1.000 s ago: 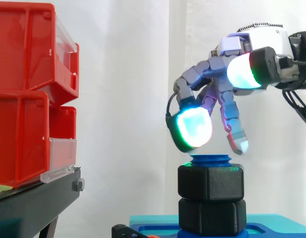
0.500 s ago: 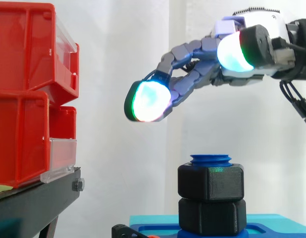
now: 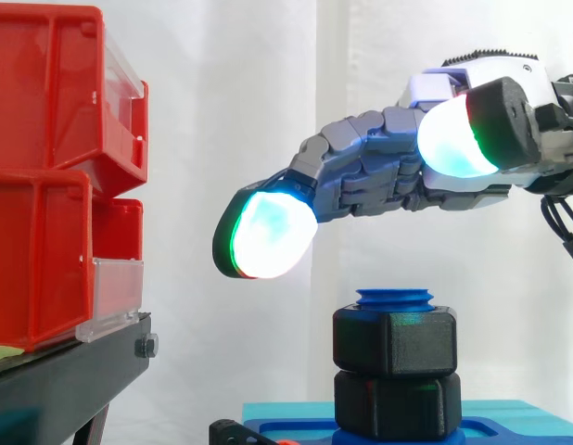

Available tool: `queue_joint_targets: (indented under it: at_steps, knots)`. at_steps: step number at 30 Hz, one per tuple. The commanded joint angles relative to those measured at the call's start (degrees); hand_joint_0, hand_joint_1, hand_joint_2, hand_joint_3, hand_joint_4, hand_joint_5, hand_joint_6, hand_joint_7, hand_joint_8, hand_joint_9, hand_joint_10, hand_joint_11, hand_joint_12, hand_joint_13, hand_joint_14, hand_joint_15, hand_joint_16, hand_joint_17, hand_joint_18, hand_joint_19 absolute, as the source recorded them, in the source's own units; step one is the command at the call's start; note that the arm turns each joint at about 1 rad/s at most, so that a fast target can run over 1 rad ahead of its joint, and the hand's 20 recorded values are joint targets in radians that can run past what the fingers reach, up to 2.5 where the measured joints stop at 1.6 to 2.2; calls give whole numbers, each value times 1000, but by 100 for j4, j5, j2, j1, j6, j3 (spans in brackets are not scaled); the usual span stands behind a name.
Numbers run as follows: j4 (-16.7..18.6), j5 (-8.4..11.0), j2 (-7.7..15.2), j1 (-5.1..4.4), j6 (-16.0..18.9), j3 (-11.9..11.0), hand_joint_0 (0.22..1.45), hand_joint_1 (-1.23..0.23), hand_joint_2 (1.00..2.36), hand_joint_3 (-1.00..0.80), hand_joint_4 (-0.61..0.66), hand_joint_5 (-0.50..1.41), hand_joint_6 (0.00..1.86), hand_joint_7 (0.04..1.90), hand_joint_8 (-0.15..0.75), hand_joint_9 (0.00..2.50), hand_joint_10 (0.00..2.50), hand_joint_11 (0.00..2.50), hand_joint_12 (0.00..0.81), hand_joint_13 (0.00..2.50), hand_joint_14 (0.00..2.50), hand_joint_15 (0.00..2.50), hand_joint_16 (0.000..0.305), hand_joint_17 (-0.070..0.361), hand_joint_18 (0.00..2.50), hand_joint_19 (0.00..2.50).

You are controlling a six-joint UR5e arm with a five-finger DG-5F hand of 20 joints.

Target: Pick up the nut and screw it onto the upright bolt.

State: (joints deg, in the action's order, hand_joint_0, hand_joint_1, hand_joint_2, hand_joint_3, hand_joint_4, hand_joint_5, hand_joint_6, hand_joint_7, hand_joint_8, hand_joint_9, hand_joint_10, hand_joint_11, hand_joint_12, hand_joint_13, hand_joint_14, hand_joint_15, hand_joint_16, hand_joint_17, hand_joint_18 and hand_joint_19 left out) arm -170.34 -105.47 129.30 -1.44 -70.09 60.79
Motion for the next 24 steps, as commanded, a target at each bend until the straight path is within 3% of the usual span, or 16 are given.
queue_joint_targets:
  at_steps: [1, 9, 24]
  knots:
    - [-70, 0, -1, -14, 13, 3, 439, -291, 1000, -500, 53, -245, 501, 561, 213, 123, 0, 0, 393, 0, 0, 0, 64, 145, 0, 0]
    - [-96, 36, -1, -40, 13, 118, 441, -285, 1000, -500, 64, -238, 501, 599, 227, 175, 0, 0, 393, 14, 0, 0, 64, 145, 0, 0]
    - [-96, 97, 8, -49, 13, 118, 445, -284, 1000, -500, 112, -214, 501, 647, 238, 221, 0, 0, 392, 53, 0, 0, 64, 144, 0, 0]
